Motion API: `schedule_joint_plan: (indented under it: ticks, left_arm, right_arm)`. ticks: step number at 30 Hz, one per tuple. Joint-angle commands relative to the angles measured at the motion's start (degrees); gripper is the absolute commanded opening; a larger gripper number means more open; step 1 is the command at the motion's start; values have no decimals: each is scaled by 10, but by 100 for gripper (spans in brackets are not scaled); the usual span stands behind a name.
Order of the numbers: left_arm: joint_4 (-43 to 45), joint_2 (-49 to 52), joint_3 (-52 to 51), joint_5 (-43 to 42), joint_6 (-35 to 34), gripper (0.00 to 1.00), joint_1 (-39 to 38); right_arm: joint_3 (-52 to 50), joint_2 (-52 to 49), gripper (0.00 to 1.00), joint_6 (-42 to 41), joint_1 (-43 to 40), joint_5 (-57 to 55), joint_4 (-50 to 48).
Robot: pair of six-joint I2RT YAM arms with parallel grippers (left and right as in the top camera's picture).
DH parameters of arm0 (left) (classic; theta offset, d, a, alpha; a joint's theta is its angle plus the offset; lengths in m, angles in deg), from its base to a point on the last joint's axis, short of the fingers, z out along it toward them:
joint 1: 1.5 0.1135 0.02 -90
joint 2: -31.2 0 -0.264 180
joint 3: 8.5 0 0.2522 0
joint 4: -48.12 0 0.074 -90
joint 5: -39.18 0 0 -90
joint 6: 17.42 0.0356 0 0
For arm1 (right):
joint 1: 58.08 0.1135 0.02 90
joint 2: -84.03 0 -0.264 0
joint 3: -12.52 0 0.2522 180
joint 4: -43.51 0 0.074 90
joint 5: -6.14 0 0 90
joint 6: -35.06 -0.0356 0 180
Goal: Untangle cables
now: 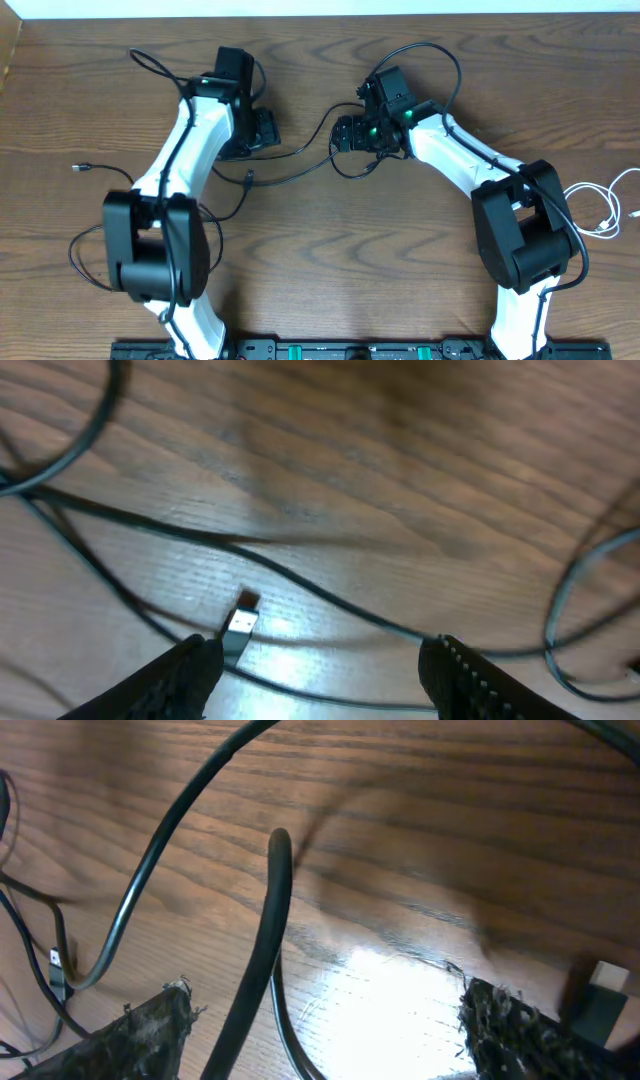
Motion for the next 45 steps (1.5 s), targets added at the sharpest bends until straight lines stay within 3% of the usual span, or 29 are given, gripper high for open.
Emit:
schedule_joint_plan:
  ticks: [1,12,18,27,38,40,42,45]
  left_arm:
    - [14,30,-2,-1,-41,69,-1]
    - [-24,56,-2,-3,-323,69,-1]
    - [-39,56,-3,-3,-390,69,-1]
    - [-12,56,-29,-3,-446,69,-23]
    - [52,56,-39,-3,-448,63,-22]
    - [58,56,-39,-3,-449,54,-22]
    - [55,56,-39,-3,-448,36,-24]
    - [41,56,-40,-3,-448,34,-30]
  right_arm:
    - [2,-3,85,-4,11,4,0]
    - [2,-3,87,-4,21,3,0]
    - [2,-3,87,-4,21,3,0]
    - [2,-3,87,-4,23,4,3]
    - [2,-3,87,-3,24,3,9]
    - [2,-3,88,-3,24,3,9]
    - [2,-3,88,-3,24,3,9]
    - [2,-3,88,-3,24,3,9]
